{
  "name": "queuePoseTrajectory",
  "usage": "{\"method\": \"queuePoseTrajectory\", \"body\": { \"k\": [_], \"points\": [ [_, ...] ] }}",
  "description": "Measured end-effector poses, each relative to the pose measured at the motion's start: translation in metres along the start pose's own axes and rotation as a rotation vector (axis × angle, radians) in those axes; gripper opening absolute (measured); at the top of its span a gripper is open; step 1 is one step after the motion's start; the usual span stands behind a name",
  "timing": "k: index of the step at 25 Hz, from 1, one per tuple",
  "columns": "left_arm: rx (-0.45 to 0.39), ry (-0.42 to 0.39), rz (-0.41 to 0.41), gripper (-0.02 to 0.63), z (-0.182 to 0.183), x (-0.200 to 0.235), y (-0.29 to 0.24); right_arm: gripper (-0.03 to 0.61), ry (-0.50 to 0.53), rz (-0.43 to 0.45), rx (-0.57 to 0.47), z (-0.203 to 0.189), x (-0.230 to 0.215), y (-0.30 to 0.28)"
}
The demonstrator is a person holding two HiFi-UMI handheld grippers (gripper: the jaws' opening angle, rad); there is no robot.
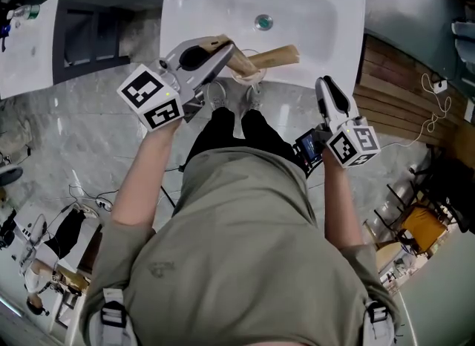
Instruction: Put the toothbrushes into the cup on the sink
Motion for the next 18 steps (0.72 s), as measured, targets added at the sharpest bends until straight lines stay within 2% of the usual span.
{"method": "queuePoseTrajectory", "body": {
  "k": [6, 18],
  "points": [
    [0.016, -0.016, -0.013, 0.014, -0.011, 0.004, -0.004, 0.083, 0.001, -0.010, 0.020, -0.004, -0.002, 0.001],
    [0.024, 0.001, -0.013, 0.014, -0.023, 0.009, -0.010, 0.083, 0.004, -0.012, 0.048, -0.007, -0.001, 0.000]
  ]
}}
Point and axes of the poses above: the fingertips, and each gripper's own axes: y backward along the fingers, x to its left, z out of its top, the point moved 3 cm from there along y, backward along the fingers, and after that the axes turned 6 degrees about -x, right-handed, at the moved point
